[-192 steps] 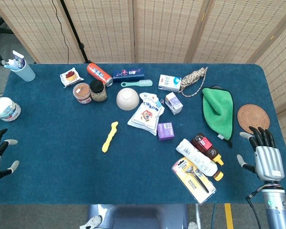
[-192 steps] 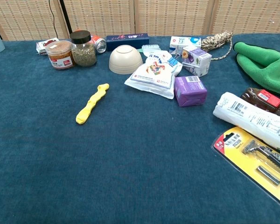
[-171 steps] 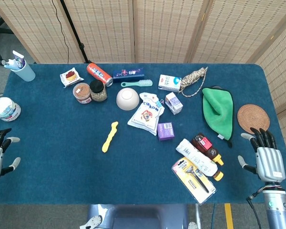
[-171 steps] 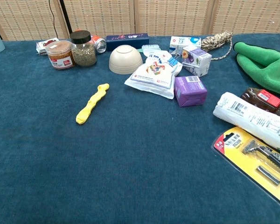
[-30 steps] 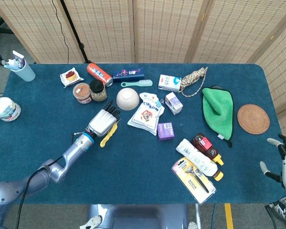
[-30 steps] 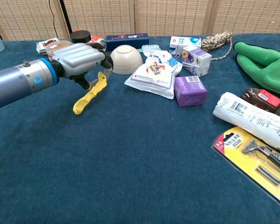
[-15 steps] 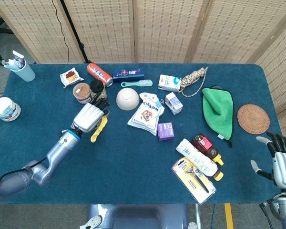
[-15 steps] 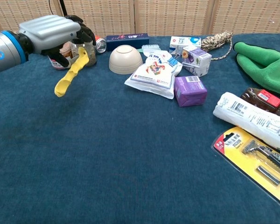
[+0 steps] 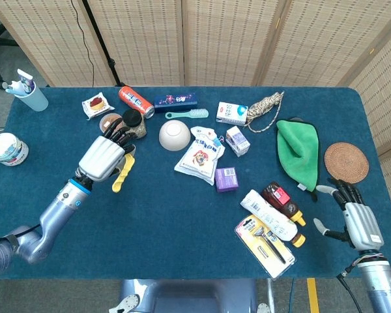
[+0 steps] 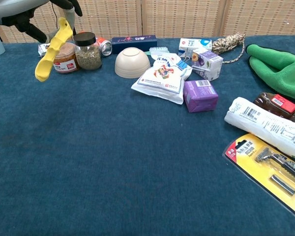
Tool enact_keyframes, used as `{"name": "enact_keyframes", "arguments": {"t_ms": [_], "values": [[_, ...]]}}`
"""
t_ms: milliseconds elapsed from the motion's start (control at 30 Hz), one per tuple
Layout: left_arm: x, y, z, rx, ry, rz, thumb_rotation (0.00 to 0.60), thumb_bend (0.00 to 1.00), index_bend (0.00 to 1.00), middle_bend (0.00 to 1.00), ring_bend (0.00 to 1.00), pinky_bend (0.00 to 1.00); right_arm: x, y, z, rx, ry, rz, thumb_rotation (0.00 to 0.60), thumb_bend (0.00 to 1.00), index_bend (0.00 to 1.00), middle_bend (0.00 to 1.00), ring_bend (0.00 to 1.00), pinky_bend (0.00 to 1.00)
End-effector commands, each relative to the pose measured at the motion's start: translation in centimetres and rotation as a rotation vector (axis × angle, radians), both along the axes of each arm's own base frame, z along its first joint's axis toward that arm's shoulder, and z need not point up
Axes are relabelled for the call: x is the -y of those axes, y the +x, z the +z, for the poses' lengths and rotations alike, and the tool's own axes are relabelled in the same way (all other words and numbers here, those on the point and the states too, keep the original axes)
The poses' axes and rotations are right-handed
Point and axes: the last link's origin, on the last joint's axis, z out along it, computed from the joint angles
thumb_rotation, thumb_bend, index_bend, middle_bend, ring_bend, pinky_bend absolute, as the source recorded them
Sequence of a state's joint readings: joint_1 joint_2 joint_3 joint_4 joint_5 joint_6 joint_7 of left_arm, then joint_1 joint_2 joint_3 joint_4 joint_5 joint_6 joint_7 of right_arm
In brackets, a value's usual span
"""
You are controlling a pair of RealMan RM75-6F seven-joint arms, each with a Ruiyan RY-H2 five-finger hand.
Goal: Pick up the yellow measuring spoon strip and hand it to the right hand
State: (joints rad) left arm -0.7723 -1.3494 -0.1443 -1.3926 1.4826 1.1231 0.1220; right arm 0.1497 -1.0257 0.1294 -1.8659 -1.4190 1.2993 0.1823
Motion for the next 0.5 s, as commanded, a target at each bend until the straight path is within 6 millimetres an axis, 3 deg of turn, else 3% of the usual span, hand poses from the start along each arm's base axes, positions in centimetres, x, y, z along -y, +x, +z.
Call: {"name": "enact_keyframes", "arguments": {"t_ms": [33,500], "values": [[0.1,0.9,0.6,0.009,0.001,-0.021,0.600,0.49,0.67,0.28,0.16,0.00,0.3,0.7,-0.8,0.031,0.037,0.026,0.600,0.31,0.22,0.11,0.03,0.00],[1.5,6.3,0.8,0.060,-0.043,-0.109,0.600,0.49,0.68,0.28,0.16,0.00,2.6,4.2,-3.8,0.212,0.204,0.104,0.600,0.31,0.24,0.13,0.03,0.00]]}}
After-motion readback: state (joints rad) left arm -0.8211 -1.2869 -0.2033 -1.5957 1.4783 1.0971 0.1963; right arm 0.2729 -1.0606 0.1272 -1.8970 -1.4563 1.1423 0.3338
